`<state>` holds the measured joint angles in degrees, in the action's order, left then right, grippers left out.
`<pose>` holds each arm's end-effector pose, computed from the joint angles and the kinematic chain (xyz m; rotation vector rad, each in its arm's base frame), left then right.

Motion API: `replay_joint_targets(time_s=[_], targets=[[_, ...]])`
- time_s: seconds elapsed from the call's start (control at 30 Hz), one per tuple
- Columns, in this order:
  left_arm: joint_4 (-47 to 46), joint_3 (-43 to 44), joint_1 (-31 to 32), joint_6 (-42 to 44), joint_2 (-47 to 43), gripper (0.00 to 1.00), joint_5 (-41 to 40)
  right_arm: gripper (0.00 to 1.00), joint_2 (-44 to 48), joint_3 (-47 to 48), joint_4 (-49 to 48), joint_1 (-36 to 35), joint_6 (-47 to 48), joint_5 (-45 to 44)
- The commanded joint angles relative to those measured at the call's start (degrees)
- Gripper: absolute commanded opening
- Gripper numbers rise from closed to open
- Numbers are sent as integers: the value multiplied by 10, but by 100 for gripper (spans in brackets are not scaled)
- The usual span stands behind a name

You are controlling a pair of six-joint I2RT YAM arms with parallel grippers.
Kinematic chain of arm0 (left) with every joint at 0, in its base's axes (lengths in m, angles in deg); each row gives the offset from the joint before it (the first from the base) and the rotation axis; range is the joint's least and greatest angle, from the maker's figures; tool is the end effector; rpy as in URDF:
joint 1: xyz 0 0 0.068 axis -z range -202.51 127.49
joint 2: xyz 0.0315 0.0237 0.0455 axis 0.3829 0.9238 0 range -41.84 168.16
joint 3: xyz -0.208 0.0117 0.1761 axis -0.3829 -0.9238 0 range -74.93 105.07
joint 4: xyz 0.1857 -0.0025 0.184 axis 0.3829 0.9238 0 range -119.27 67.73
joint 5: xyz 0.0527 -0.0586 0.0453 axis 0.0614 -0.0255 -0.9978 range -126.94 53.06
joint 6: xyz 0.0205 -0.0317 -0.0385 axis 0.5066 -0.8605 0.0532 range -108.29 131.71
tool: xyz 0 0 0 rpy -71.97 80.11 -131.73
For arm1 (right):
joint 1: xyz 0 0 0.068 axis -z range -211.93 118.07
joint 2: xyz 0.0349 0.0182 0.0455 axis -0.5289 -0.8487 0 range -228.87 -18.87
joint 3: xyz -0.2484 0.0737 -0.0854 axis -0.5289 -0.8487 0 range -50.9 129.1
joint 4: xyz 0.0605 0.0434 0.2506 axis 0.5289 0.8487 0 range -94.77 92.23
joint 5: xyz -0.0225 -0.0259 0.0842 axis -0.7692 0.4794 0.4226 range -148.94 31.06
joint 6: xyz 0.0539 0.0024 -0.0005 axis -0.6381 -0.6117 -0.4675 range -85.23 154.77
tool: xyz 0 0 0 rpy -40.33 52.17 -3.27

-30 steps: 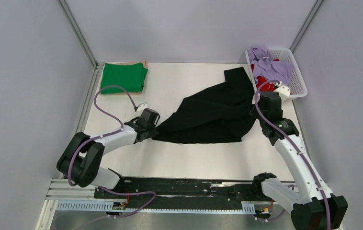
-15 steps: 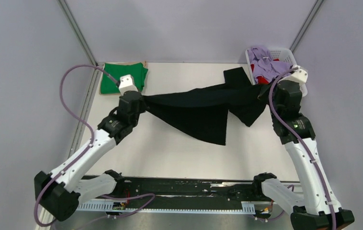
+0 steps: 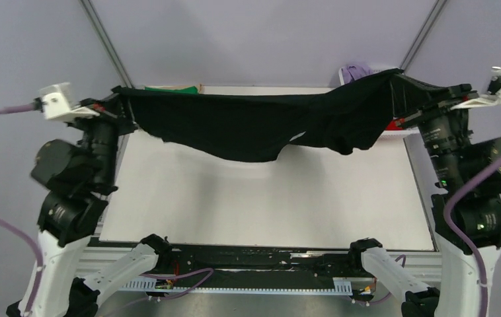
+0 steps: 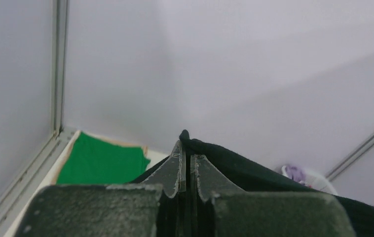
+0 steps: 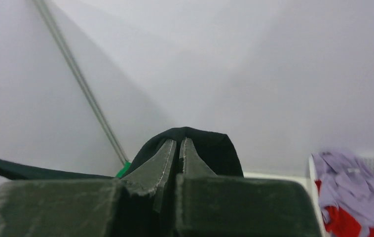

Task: Fold and stack the t-shirts
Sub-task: Flatten out the tshirt

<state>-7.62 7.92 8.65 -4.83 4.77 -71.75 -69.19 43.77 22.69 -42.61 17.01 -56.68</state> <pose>0.0967 -0.0348 0.5245 -0.3488 1.3238 -0.2997 0.0877 0.0180 0.5626 0.0451 1.2884 0.4516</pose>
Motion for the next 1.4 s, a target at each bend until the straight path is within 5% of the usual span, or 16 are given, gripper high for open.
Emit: replay_joint_targets(time_s=[0.0,0.23,0.5,0.83,1.07,1.13,1.2,1.23,1.3,1.37], targets=[[36,99,2,59,-20,0,50,0,6,95,-11,4,22,119],[82,210,1,72,-31,0,113,0,-5,206,17,4,36,150],[83,218,1,82,-6,0,102,0,-42,225,19,4,67,87],[-86,-29,-19,146,150,0,-219,0,-151,20,-45,4,163,-115],[-75,-114,-187,-54,393,0,-11,3,-356,-104,-122,12,139,-132],[-63,-78,-201,-65,480,12,22,9,-446,-74,-138,17,125,-130],[-43,-27,-207,-65,551,68,49,23,-535,-6,-135,19,117,-126],[-35,12,-208,-64,586,92,62,46,-576,36,-109,19,115,-117],[-8,54,-208,-68,612,99,76,75,-629,110,-63,20,99,-98],[-5,66,-208,-65,608,100,96,92,-639,129,-54,19,89,-73]])
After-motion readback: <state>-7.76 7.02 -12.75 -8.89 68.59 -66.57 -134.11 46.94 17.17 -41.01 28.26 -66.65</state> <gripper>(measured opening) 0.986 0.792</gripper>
